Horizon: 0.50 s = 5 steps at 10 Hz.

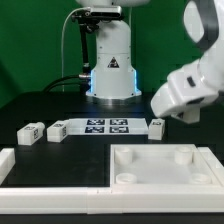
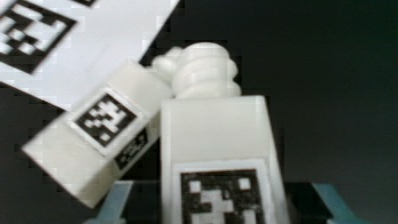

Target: Assemble one leg

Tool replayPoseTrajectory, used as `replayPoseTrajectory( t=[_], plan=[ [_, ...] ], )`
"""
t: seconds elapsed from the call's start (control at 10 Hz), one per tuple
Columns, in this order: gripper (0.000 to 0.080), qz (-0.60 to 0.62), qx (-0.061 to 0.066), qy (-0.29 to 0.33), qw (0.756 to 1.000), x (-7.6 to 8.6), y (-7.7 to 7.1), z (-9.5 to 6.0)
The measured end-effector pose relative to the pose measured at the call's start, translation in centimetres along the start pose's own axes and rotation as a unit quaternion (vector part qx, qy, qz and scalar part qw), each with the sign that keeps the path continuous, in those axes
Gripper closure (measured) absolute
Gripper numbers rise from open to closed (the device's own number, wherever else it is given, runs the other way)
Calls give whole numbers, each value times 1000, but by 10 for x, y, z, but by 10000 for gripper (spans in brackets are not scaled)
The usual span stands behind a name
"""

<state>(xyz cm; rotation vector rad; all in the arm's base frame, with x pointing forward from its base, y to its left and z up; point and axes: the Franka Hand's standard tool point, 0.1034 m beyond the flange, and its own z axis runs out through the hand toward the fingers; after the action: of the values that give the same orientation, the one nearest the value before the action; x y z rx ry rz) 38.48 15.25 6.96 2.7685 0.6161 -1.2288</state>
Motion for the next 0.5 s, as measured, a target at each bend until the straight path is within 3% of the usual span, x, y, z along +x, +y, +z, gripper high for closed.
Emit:
replayPoseTrajectory(
  t=[0.1, 0.3, 0.4, 0.5],
  plan=[
    [511, 2, -2, 13, 1000, -3, 1, -9],
    [511, 2, -1, 11, 1000, -4, 1, -6],
    [511, 3, -6, 73, 997, 9, 4, -13],
    [511, 7, -12, 129, 991, 8, 7, -15]
  ],
)
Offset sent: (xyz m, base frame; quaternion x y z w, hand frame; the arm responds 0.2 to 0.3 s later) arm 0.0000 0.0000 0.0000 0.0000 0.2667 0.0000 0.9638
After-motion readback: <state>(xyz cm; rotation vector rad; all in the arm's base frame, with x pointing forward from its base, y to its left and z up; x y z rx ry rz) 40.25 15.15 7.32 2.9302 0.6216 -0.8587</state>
